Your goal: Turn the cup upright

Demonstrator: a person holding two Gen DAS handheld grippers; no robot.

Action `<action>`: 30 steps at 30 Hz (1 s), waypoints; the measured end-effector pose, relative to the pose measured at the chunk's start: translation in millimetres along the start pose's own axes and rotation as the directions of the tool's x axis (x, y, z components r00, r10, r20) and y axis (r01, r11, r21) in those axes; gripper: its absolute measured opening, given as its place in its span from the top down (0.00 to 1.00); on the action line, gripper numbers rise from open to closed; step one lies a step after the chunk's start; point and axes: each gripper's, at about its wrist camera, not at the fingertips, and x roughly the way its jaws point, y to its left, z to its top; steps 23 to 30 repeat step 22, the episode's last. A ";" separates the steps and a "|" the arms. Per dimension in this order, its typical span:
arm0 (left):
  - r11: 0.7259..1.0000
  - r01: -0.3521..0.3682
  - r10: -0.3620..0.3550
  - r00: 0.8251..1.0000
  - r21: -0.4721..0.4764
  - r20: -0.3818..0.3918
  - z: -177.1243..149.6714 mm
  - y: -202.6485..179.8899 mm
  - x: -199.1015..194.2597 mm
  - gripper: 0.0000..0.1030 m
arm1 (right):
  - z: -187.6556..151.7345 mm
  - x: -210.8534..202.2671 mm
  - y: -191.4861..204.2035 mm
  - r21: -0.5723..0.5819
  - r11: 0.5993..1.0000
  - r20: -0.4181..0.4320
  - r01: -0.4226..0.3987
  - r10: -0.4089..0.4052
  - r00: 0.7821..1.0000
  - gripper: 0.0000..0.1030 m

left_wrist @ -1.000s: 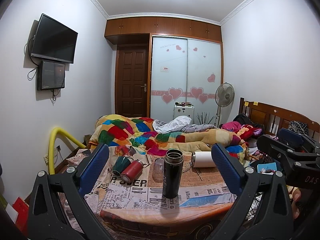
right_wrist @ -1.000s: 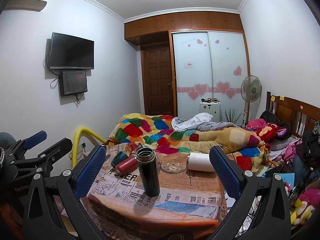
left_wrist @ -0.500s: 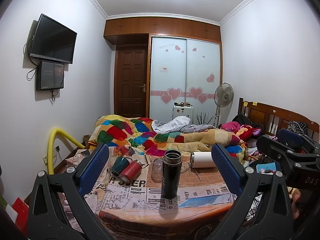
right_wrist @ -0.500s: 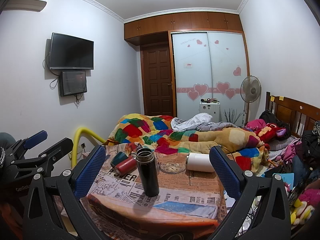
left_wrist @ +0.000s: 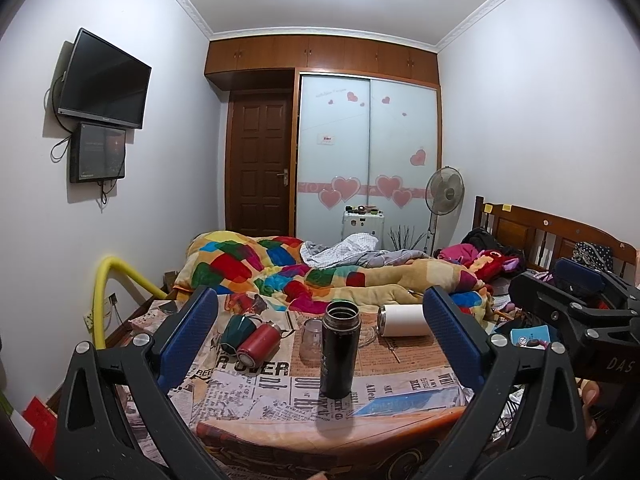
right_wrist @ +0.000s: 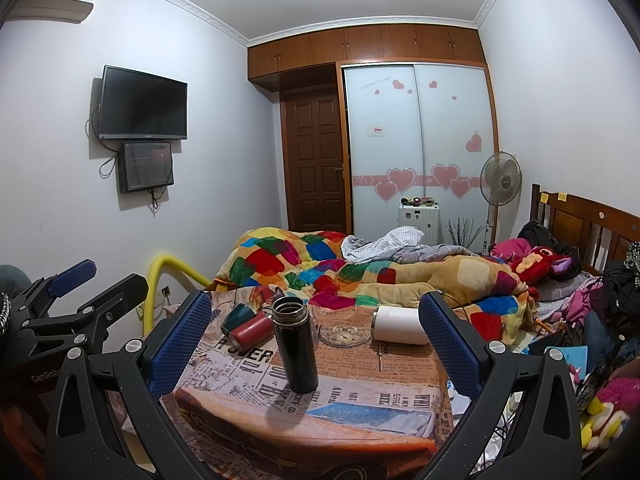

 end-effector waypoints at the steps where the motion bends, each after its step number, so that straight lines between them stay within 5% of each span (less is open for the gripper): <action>1: 1.000 0.000 0.000 1.000 0.001 0.000 0.0 -0.2 0.1 0.00 | -0.3 -0.5 -0.8 0.000 1.000 0.000 0.001 -0.001 1.000 0.00; 30: 1.000 0.003 -0.003 1.000 -0.018 -0.019 -1.4 2.5 3.0 0.00 | -2.7 4.7 -4.4 -0.004 1.000 -0.030 -0.002 0.002 1.000 0.00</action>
